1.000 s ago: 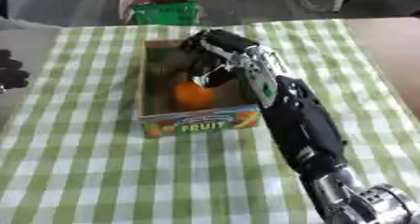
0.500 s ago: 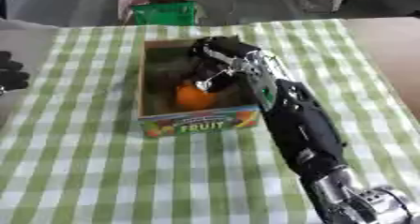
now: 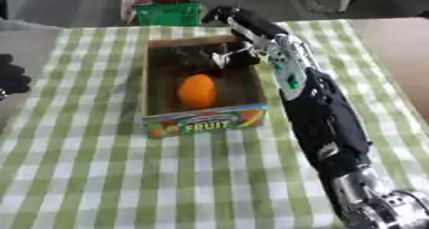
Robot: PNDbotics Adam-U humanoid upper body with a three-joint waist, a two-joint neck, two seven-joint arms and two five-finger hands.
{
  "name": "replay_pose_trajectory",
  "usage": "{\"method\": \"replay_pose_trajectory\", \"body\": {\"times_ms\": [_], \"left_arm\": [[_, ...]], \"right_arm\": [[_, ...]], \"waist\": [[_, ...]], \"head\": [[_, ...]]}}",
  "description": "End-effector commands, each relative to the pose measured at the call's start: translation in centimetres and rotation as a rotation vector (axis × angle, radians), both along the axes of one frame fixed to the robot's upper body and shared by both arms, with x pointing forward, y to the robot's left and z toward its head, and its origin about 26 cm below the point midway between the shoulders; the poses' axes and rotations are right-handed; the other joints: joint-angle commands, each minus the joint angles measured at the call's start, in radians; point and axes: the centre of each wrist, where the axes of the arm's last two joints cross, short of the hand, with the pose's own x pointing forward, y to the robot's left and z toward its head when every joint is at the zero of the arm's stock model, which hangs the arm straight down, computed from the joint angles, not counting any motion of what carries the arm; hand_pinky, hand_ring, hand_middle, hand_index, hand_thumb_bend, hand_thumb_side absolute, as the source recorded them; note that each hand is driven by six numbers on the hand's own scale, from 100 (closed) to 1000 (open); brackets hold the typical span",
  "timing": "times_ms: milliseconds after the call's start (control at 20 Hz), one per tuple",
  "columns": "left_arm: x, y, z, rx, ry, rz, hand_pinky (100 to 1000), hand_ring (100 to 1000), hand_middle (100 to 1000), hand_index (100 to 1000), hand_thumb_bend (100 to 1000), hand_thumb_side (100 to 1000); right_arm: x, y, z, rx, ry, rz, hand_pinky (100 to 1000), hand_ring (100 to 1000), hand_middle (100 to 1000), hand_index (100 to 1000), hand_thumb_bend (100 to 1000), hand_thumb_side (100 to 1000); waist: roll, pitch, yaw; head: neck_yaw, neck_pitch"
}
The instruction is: Pick up objects on the table and place them in the box.
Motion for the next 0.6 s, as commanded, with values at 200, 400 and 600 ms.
{"method": "replay_pose_trajectory", "body": {"times_ms": [200,400,600], "left_arm": [[-0.4,0.6,0.6,0.002,-0.035,0.03,716,671,621,769,100,877],[-0.6,0.7,0.4,-0.006,-0.044,0.04,713,670,620,768,100,871],[-0.8,0.8,0.3,-0.008,-0.053,0.042,713,670,621,766,100,867]], "right_arm": [[-0.9,-3.4,3.2,0.234,-0.098,0.023,741,790,800,847,100,100],[-1.9,-5.3,4.0,0.353,-0.088,0.063,728,778,790,845,100,100],[-2.8,-6.8,4.2,0.391,-0.058,0.115,728,777,792,848,100,107]], "waist": [[0.003,-0.015,-0.005],[0.002,-0.013,-0.008],[0.001,-0.01,-0.006]], "head": [[0.007,-0.006],[0.009,-0.007],[0.013,-0.006]]}}
